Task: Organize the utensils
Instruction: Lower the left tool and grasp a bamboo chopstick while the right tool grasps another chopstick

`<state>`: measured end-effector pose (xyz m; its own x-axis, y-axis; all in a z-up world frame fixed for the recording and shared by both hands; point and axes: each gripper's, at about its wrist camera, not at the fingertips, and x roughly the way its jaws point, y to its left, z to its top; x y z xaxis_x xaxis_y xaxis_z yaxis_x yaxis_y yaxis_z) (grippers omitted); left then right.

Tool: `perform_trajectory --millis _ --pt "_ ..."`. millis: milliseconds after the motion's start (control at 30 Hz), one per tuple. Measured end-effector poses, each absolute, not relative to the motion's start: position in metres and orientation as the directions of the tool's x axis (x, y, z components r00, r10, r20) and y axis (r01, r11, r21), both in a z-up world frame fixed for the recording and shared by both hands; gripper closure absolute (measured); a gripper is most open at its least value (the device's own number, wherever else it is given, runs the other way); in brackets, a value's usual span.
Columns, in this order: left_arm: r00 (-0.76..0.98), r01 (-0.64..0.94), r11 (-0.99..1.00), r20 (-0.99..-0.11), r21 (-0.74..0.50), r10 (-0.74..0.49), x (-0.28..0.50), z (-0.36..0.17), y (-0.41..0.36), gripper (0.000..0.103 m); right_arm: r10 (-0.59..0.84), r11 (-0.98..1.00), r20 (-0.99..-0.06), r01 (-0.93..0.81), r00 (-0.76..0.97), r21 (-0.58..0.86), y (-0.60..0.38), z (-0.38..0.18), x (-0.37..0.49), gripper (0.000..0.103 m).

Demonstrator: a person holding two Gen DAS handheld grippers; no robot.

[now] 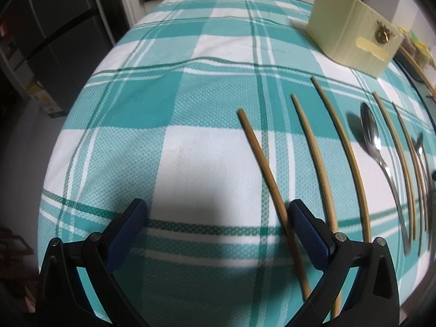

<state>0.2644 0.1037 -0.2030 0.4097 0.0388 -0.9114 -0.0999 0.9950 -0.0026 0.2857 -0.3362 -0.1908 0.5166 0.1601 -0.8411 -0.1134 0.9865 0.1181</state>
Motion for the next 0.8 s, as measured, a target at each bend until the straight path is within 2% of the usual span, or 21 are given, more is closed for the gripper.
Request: perform_trajectory --millis 33,67,167,233,367,467,567,600,700,800 --pt "0.4 -0.089 0.996 -0.916 -0.001 0.035 0.265 -0.203 0.104 0.0 0.164 0.985 -0.851 -0.128 0.5 0.114 -0.334 -0.195 0.29 0.061" --pt "0.389 -0.079 0.997 -0.921 -0.002 0.029 0.265 -0.203 0.105 0.0 0.159 0.985 -0.865 -0.135 0.477 0.106 -0.333 -0.2 0.293 0.072" --pt "0.347 -0.055 0.998 -0.937 0.01 0.029 0.268 -0.202 0.11 0.0 0.107 0.987 -0.878 -0.155 0.466 0.038 -0.334 -0.197 0.294 0.087" --pt "0.332 -0.052 0.999 -0.943 0.0 0.018 0.272 -0.201 0.118 0.006 0.072 0.987 -0.894 -0.161 0.441 0.0 -0.34 -0.196 0.294 0.09" --pt "0.309 -0.043 0.999 -0.951 -0.006 0.008 0.281 -0.197 0.121 0.016 0.055 0.986 -0.916 -0.167 0.397 -0.014 -0.353 -0.194 0.296 0.088" --pt "0.304 -0.02 1.0 -0.953 -0.008 -0.001 0.295 -0.193 0.115 0.033 0.077 0.982 -0.924 -0.189 0.375 0.005 -0.352 -0.194 0.302 0.087" --pt "0.315 -0.016 1.0 -0.949 -0.007 -0.002 0.309 -0.189 0.108 0.069 0.104 0.983 -0.922 -0.179 0.373 0.039 -0.353 -0.195 0.317 0.087" --pt "0.319 -0.014 1.0 -0.948 -0.013 -0.008 0.313 -0.188 0.106 0.09 0.115 0.983 -0.921 -0.175 0.373 0.052 -0.353 -0.195 0.322 0.087" --pt "0.327 -0.015 0.999 -0.944 -0.049 -0.042 0.328 -0.187 0.104 0.098 0.134 0.98 -0.918 -0.187 0.373 0.067 -0.347 -0.196 0.336 0.092" --pt "0.35 -0.031 0.996 -0.934 -0.085 -0.069 0.343 -0.184 0.107 0.099 0.149 0.978 -0.913 -0.195 0.379 0.079 -0.341 -0.195 0.349 0.096"
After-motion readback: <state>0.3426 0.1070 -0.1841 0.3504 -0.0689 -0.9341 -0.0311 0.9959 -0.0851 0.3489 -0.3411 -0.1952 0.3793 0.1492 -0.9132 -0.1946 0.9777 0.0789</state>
